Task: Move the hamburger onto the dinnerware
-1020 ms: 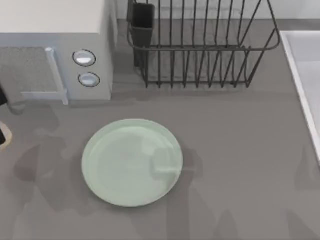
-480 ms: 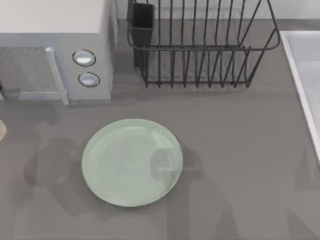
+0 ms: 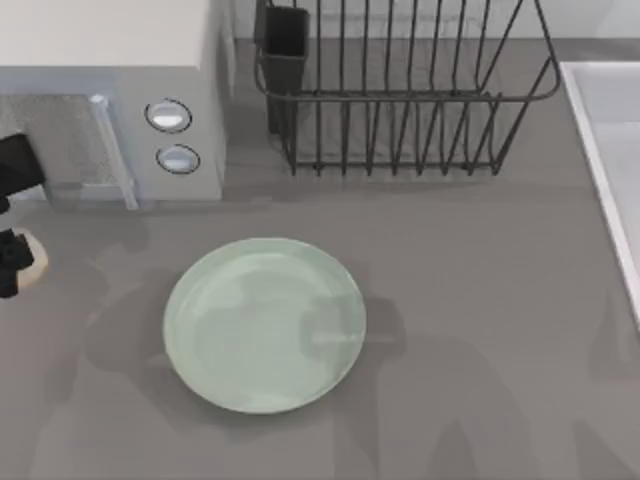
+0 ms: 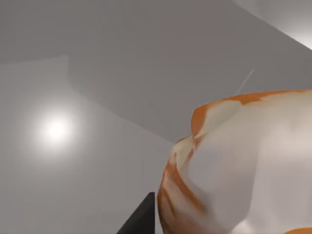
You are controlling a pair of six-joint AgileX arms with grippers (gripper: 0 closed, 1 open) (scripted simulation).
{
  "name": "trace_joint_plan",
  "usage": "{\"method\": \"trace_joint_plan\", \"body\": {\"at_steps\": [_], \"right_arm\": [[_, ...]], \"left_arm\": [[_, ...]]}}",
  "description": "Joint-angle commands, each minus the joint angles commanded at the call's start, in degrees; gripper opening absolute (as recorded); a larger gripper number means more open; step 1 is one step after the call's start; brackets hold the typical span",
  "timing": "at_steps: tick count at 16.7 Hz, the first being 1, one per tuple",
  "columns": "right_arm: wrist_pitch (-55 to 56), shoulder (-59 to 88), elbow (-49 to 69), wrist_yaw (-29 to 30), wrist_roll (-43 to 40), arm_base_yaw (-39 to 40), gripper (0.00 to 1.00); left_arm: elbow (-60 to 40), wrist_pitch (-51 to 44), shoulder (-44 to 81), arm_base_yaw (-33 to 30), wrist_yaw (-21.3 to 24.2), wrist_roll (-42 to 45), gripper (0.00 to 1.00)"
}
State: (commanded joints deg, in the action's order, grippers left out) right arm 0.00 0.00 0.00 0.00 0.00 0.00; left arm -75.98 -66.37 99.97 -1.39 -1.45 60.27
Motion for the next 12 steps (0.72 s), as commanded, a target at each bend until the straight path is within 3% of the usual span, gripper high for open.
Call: {"method": "trace_joint_plan", "body": {"at_steps": [7, 12], "right_arm": [[0.0, 0.0, 0.0, 0.0, 0.0, 0.0, 1.0], [0.0, 0.0, 0.0, 0.0, 0.0, 0.0, 1.0]], "left_arm": [[-5.7, 1.1, 0.6, -18.0, -1.0, -1.6, 0.0], [-10.9, 1.6, 8.0, -29.4, -0.2, -2.6, 0.0]]}}
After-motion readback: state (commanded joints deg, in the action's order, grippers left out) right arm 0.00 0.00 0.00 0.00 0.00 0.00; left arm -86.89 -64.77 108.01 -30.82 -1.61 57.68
